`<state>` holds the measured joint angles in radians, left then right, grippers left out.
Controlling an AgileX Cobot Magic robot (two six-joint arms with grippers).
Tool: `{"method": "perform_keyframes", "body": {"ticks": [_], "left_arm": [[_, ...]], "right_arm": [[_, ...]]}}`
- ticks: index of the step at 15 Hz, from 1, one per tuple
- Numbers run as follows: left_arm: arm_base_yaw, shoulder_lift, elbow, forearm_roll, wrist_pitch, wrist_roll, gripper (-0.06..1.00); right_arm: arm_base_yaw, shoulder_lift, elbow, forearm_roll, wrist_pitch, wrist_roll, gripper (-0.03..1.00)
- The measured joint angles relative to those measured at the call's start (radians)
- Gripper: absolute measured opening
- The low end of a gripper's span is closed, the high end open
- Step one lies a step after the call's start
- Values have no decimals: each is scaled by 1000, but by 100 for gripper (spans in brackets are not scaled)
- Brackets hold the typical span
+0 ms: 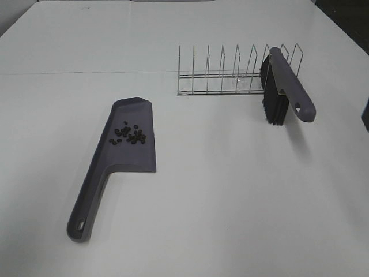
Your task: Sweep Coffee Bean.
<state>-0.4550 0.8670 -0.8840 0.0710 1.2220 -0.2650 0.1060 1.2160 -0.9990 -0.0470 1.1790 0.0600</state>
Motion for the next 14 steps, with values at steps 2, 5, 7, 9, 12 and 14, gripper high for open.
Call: {"method": "perform_keyframes", "body": {"ticks": [2, 5, 7, 9, 12, 14], "left_arm": [[0, -146, 119, 0, 1, 0, 60], [0, -380, 238, 0, 3, 0, 60], [0, -560, 299, 1, 3, 57, 60], [0, -665, 334, 1, 0, 112, 60], [0, -751, 335, 1, -35, 135, 60], [0, -760, 350, 1, -80, 137, 60]], "right_arm": [[0, -131, 178, 5, -18, 0, 81], [0, -328, 349, 3, -22, 0, 81], [0, -519, 409, 3, -24, -1, 81], [0, -681, 444, 4, -37, -30, 81], [0, -882, 480, 39, -93, -86, 81], [0, -1002, 491, 78, -110, -127, 81]]}}
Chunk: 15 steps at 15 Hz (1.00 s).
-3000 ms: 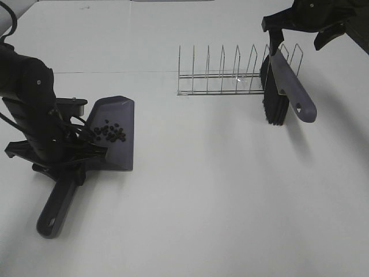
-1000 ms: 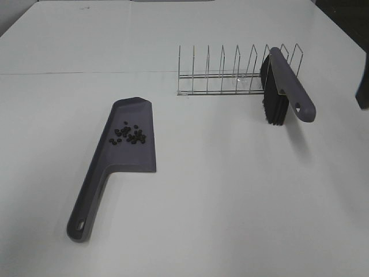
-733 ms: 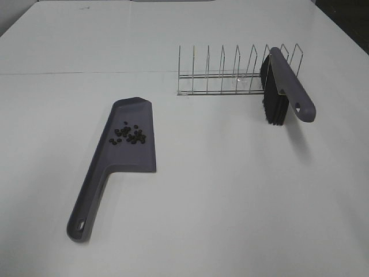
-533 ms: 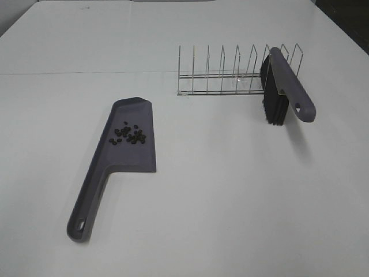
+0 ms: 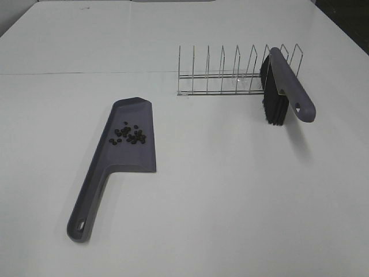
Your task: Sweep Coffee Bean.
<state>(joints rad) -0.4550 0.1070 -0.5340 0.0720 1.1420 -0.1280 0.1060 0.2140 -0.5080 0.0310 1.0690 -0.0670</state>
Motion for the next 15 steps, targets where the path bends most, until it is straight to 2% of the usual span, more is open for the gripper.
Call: {"method": "perform_keyframes", "body": {"ticks": [1, 3, 7, 15], "left_arm": [[0, 0, 16, -1, -45, 1, 60], [0, 0, 31, -15, -72, 20, 60], [0, 0, 31, -66, -75, 98, 60], [0, 0, 31, -72, -76, 101, 60]], "right_arm": [[0, -50, 0, 13, -4, -13, 81], [0, -108, 0, 34, -6, -40, 81], [0, -123, 0, 59, -5, -78, 81], [0, -123, 0, 59, -5, -80, 81]]}}
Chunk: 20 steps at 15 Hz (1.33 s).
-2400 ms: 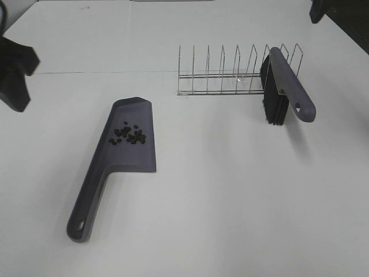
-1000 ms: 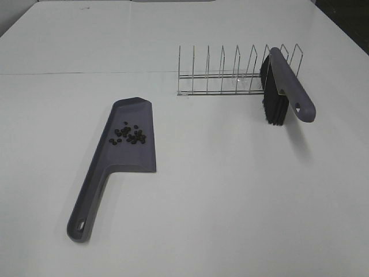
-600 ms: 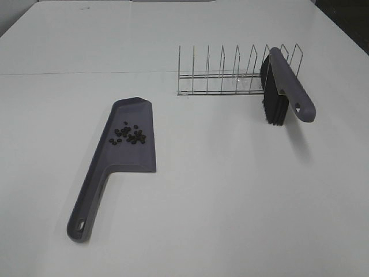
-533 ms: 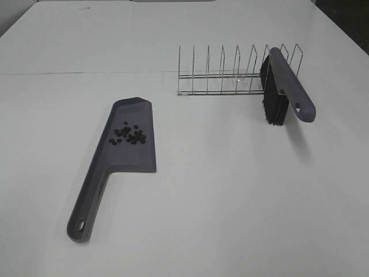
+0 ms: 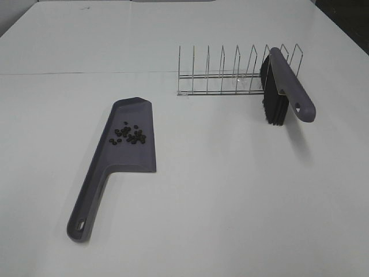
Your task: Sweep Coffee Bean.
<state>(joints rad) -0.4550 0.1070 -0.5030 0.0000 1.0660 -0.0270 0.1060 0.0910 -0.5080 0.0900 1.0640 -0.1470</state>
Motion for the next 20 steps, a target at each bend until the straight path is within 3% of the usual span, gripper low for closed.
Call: {"method": "perform_keyframes", "body": {"ticks": [10, 12, 13, 15, 17, 20], "left_arm": [[15, -13, 0, 0, -1, 2, 60], [106, -39, 0, 0, -1, 2, 60], [218, -73, 0, 0, -2, 2, 60], [313, -108, 0, 0, -3, 2, 60], [372, -109, 0, 0, -4, 2, 60], [380, -109, 0, 0, -4, 2, 60]], "right_arm": [[0, 0, 0, 0, 0, -1, 81], [-18, 0, 0, 1, 0, -1, 81], [-61, -2, 0, 1, 0, -1, 81], [-96, -22, 0, 1, 0, -1, 81], [-103, -53, 0, 1, -2, -1, 81], [-103, -92, 0, 1, 0, -1, 81]]}}
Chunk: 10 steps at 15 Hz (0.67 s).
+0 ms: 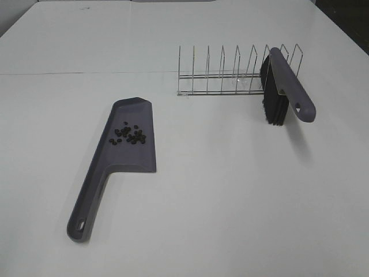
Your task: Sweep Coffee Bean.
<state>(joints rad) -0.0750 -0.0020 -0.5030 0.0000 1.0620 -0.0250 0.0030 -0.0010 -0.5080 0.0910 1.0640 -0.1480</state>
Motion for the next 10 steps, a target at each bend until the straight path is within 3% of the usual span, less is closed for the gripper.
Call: {"method": "perform_keyframes", "body": {"ticks": [10], "left_arm": [[0, 0, 0, 0, 0, 0, 60]], "right_arm": [[0, -5, 0, 0, 0, 0, 81]]}}
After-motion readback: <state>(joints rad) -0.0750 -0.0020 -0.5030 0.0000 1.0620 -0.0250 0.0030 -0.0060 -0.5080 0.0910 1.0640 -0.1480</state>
